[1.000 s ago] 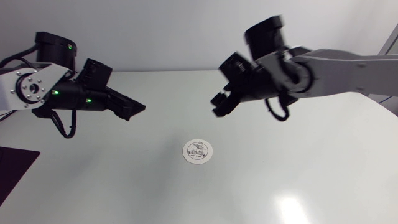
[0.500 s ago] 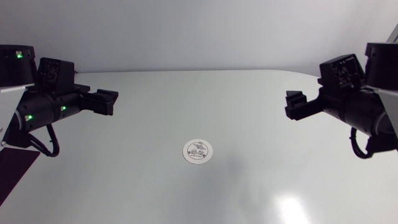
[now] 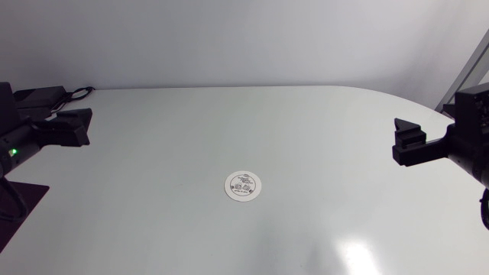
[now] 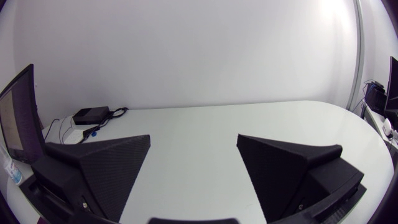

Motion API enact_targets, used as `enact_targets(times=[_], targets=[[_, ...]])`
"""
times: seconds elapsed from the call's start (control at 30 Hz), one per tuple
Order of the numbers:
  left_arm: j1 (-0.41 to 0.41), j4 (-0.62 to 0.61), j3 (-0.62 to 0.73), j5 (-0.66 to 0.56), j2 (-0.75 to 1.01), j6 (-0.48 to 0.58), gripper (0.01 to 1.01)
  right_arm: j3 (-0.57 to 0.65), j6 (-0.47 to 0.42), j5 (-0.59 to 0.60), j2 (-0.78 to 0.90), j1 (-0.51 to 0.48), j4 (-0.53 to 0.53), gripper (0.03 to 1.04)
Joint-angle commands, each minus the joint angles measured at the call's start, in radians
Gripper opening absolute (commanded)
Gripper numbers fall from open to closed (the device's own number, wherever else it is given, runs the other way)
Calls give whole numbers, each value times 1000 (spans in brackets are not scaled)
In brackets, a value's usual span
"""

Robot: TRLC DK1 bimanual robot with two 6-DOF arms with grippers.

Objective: Turn the coaster over.

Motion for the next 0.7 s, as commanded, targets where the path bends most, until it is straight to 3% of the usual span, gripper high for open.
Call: enact_targets(times=[0.0,0.1,0.43,0.57,0.67], targets=[[-18,-13,-77,-3,-116,-53,982,-58,-16,41,-46,5,-23,998],[-64,5,-140,-19,-235,-50,982,-95,-25,102,-116,28,-18,998],[-19,79,-303,-51,-444,-73,982,-201,-109,108,-195,103,13,997],[-10,123,-365,-60,-527,-67,982,-282,-120,93,-322,135,132,998],[-1,160,-402,-60,-530,-56,982,-316,-117,87,-325,177,165,998]])
